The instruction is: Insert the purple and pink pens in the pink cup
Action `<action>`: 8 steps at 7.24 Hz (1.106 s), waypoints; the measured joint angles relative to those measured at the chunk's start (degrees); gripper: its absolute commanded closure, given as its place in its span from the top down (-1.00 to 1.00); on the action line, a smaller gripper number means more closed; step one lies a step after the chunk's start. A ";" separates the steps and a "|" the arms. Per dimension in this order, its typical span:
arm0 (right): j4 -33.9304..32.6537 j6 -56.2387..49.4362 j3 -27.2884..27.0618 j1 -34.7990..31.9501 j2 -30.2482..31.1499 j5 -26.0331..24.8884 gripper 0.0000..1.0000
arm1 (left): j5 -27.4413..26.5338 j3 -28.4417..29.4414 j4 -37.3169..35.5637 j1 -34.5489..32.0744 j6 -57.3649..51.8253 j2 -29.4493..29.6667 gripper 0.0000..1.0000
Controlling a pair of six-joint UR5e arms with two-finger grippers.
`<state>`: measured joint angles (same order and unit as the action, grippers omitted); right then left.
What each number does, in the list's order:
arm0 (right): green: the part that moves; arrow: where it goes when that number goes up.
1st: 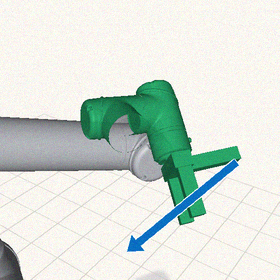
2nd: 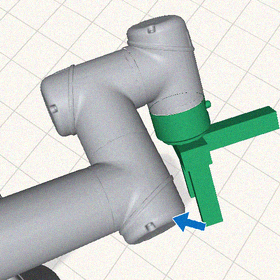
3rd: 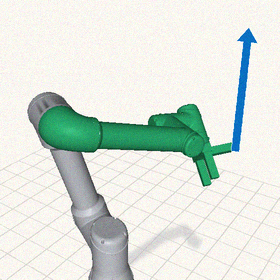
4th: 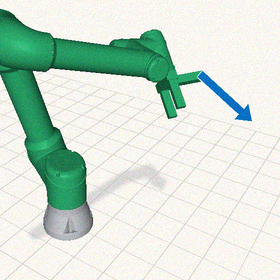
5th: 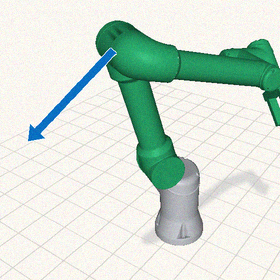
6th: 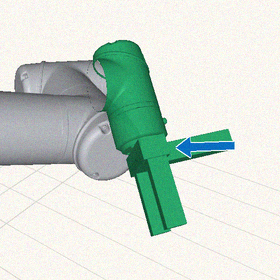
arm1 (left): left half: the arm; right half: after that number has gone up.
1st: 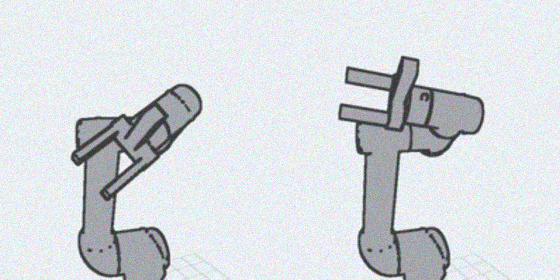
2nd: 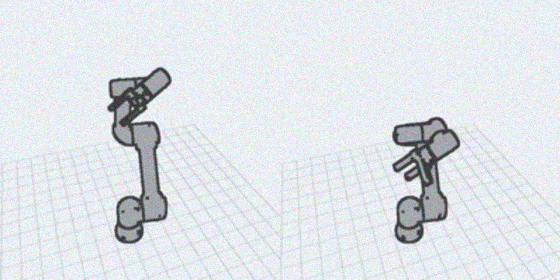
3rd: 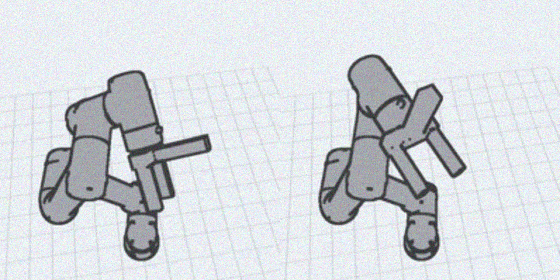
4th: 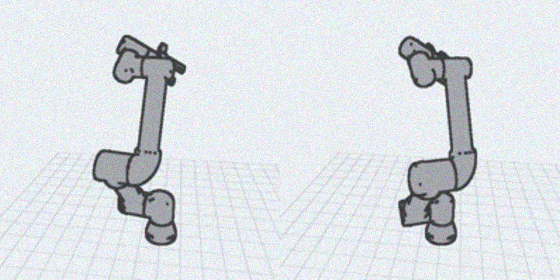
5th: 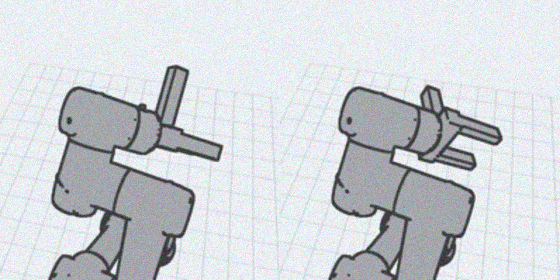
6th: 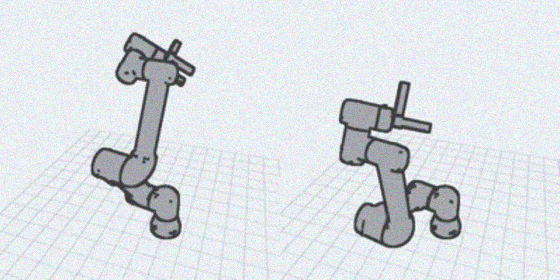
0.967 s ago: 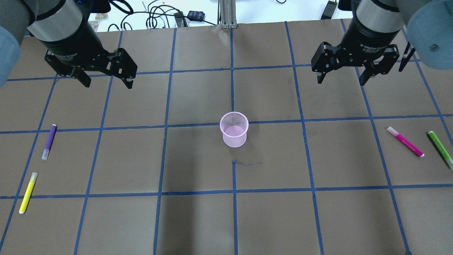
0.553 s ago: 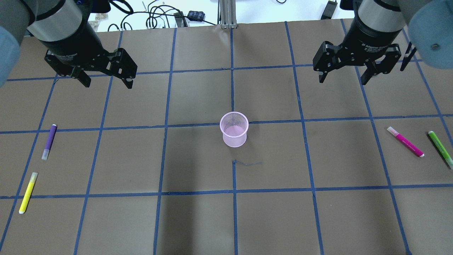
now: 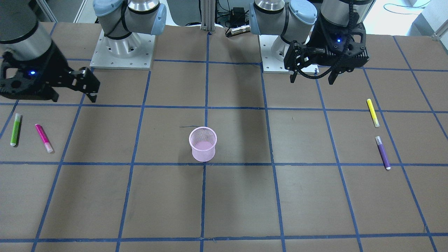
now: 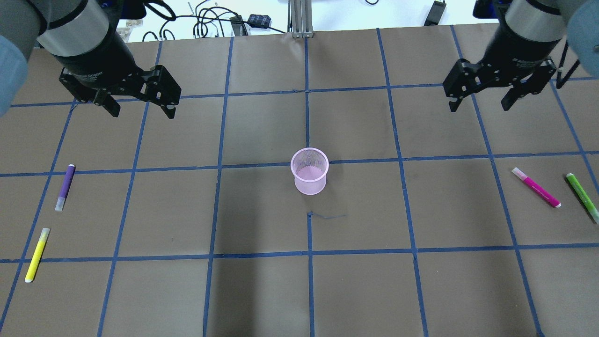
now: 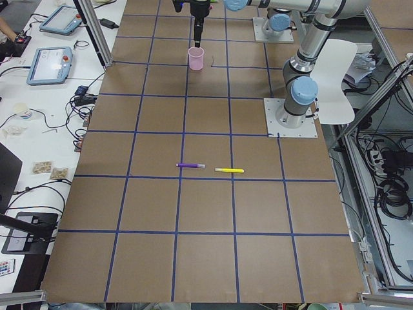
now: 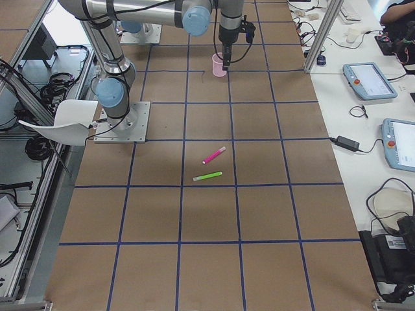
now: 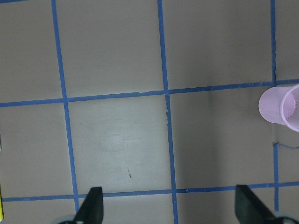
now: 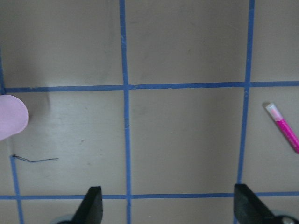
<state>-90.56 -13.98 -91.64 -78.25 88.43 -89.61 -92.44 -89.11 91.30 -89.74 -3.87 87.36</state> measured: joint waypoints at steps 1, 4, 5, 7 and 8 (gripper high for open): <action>-0.51 -9.84 -0.31 4.68 -0.71 -0.22 1.00 | -0.18 -0.65 0.06 0.47 -0.01 0.35 1.00; -12.71 -37.77 -6.09 15.78 -3.61 -1.92 1.00 | -0.49 -6.69 -1.03 9.00 -4.53 1.87 1.00; -17.96 -45.76 -9.13 19.62 -5.17 -1.62 1.00 | -0.51 -8.11 -2.24 13.29 -7.98 2.89 1.00; -26.93 -56.89 -14.61 25.09 -9.08 -0.79 1.00 | -0.63 -10.04 -5.29 21.39 -14.08 5.95 1.00; -29.71 -59.67 -17.54 26.81 -10.31 -0.14 1.00 | -0.71 -10.52 -6.21 24.65 -15.45 8.07 1.00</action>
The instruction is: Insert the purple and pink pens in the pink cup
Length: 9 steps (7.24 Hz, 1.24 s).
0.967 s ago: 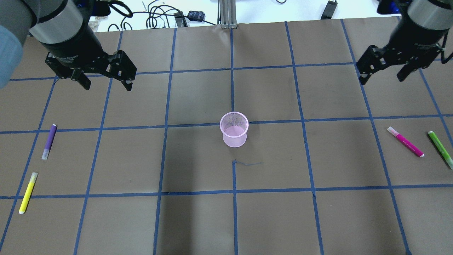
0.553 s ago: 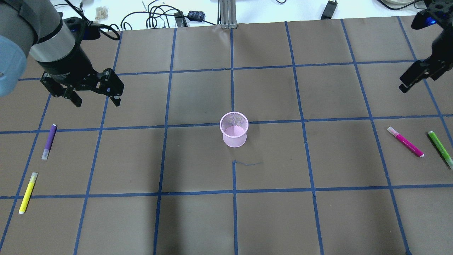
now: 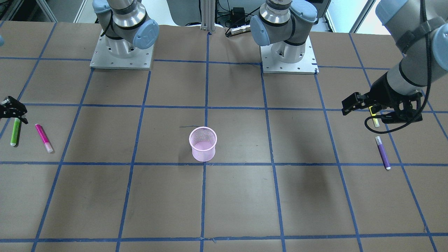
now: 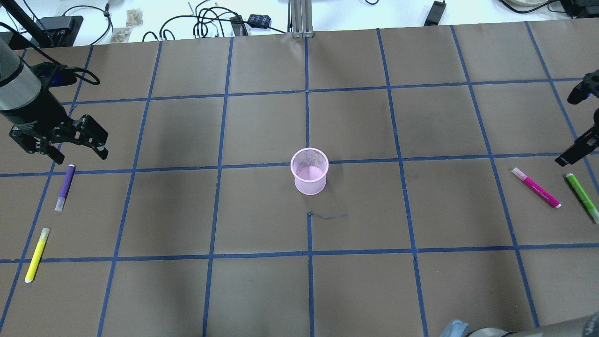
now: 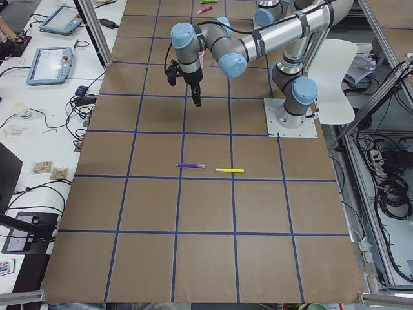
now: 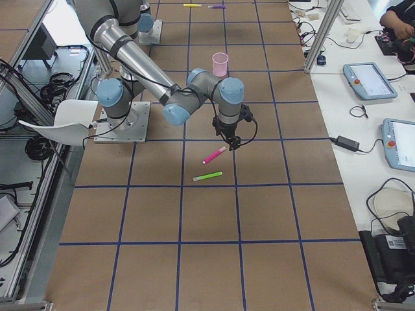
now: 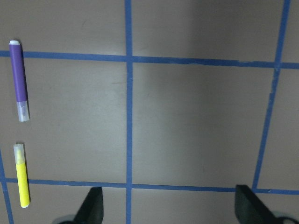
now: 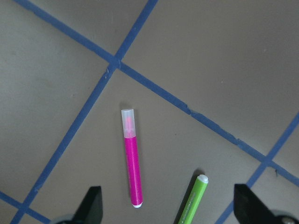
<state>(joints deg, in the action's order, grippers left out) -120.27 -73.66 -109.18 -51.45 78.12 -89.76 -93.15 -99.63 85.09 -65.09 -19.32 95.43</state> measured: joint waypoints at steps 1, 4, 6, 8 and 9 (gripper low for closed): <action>-2.69 -2.19 -2.92 1.21 -0.53 0.20 1.00 | -0.08 -0.20 -1.88 2.28 -0.78 2.52 1.00; -7.34 -6.00 -8.32 3.59 -1.45 0.01 0.89 | -4.41 -0.29 -10.54 6.36 -4.60 9.55 1.00; -8.92 -6.37 -8.80 3.77 -3.61 -0.23 0.60 | -5.14 -0.41 -16.69 8.64 -13.59 13.09 1.00; -9.16 -6.34 -8.90 3.80 -4.56 -0.39 0.41 | -4.38 -0.59 -23.61 12.04 -22.10 17.04 1.00; -9.22 -6.23 -8.89 3.83 -4.98 -0.49 0.28 | -3.78 -0.62 -27.39 12.98 -24.65 19.39 1.00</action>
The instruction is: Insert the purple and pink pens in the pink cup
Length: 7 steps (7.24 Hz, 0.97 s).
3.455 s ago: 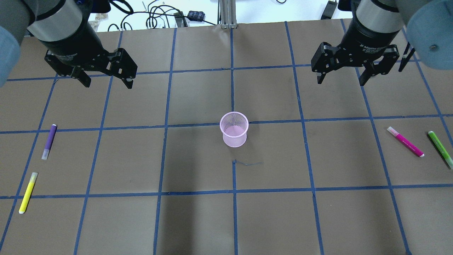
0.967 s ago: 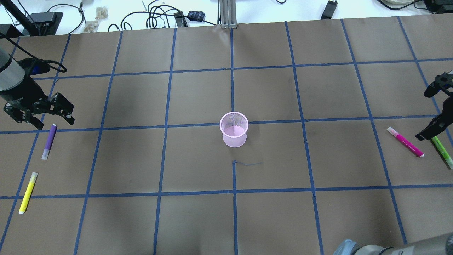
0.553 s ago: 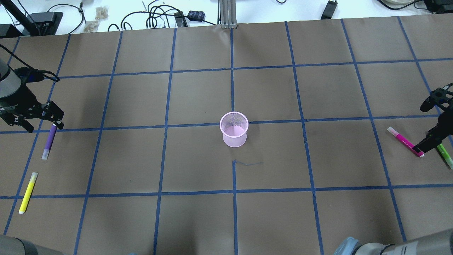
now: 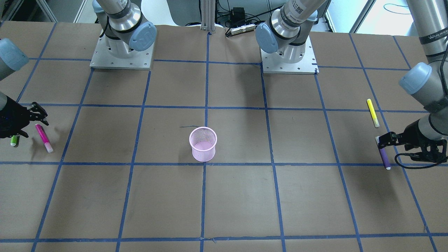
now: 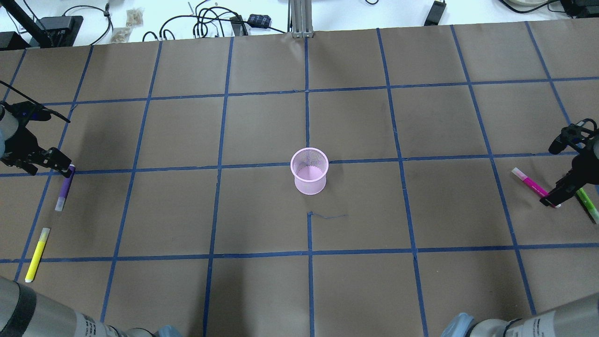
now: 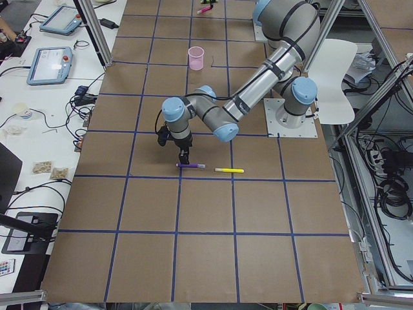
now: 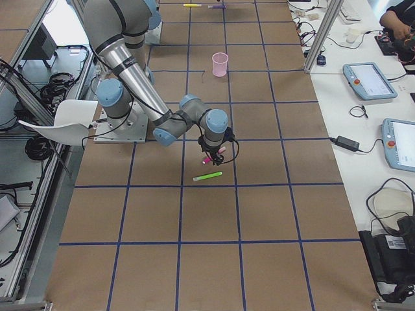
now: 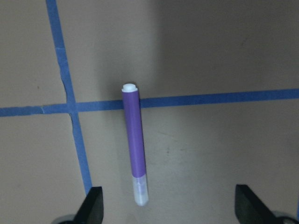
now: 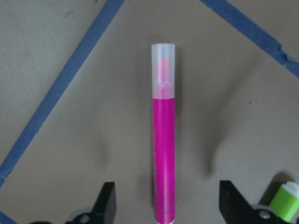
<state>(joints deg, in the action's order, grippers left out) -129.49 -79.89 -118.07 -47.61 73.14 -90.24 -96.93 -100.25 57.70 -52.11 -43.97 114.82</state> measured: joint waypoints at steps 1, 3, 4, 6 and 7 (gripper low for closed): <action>-0.30 0.27 0.06 0.03 -0.61 -0.11 0.01 | 0.47 0.02 -3.98 0.41 -2.04 2.58 1.00; -1.28 1.02 0.24 0.06 -1.28 -1.38 -1.00 | 3.29 0.46 -7.58 0.80 -5.10 5.93 0.94; -1.45 1.42 0.35 0.06 -1.29 -2.63 -1.00 | 4.12 0.47 -7.05 0.83 -5.55 6.25 0.91; -1.35 2.27 0.47 0.06 -0.99 -5.54 -1.00 | 4.30 0.29 -4.89 0.87 -4.53 5.68 0.51; -1.15 2.54 0.58 0.06 -0.82 -6.43 -1.00 | 4.31 0.29 -4.53 0.87 -3.92 5.63 0.39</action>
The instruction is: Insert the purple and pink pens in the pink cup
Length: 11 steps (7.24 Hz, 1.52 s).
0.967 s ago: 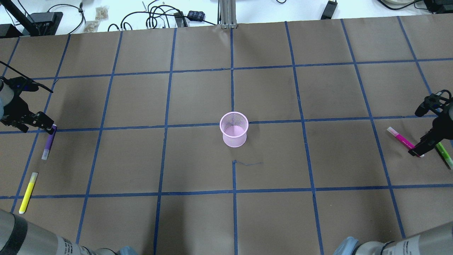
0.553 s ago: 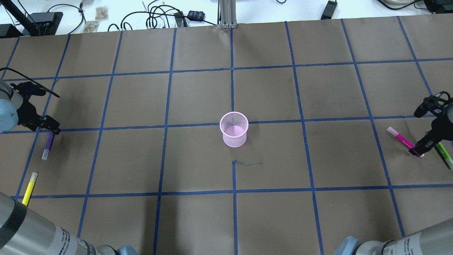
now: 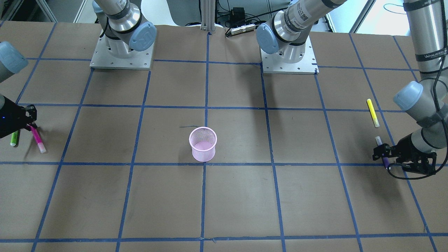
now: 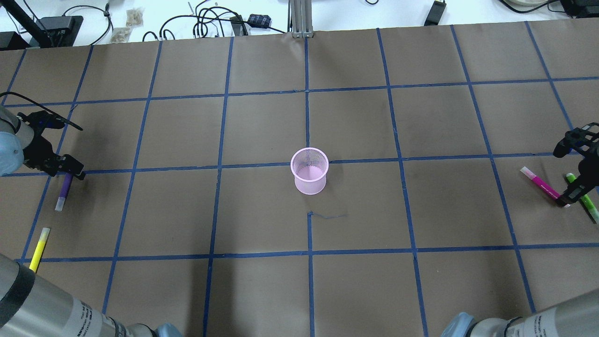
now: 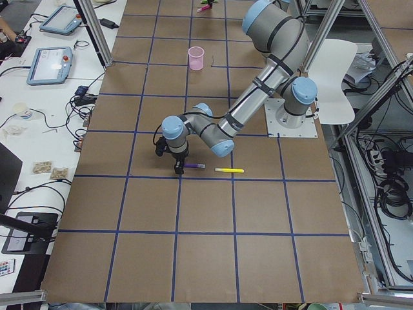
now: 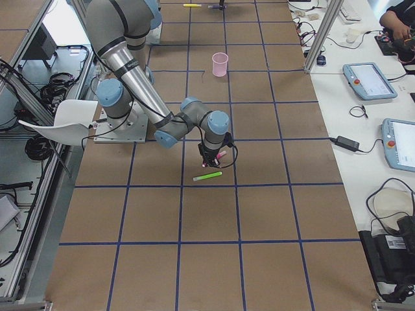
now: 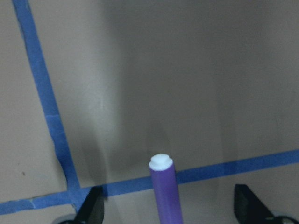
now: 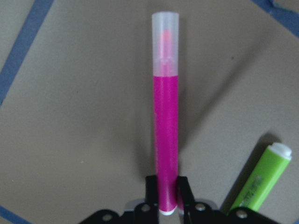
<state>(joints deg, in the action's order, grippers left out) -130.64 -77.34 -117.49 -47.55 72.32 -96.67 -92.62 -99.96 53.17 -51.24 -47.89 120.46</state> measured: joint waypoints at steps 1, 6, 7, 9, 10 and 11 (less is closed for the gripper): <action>0.37 0.11 0.32 -0.01 0.51 -0.47 -1.00 | 0.09 0.01 0.07 0.00 0.91 0.06 -0.23; 20.78 15.87 18.92 -18.18 4.83 -5.96 -1.00 | -0.42 0.67 0.14 -0.05 4.76 0.03 -1.00; 25.88 20.01 22.97 -24.14 4.74 -6.94 -1.00 | -0.44 0.73 0.14 -0.10 4.99 -0.11 -1.00; 30.20 27.37 26.99 -34.58 4.49 -7.85 -1.00 | -0.45 0.78 0.37 -0.34 5.44 -0.84 -1.00; 31.10 30.19 27.75 -40.11 3.90 -9.40 -1.00 | -0.45 0.73 0.91 -0.45 6.05 -1.39 -1.00; 32.39 31.53 28.88 -46.10 2.70 -12.73 -1.00 | -0.43 0.68 1.79 -0.69 6.66 -2.00 -1.00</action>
<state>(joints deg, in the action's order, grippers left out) -98.25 -45.81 -88.61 -93.64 75.02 -109.40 -93.06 -99.27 54.96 -51.93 -41.22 118.45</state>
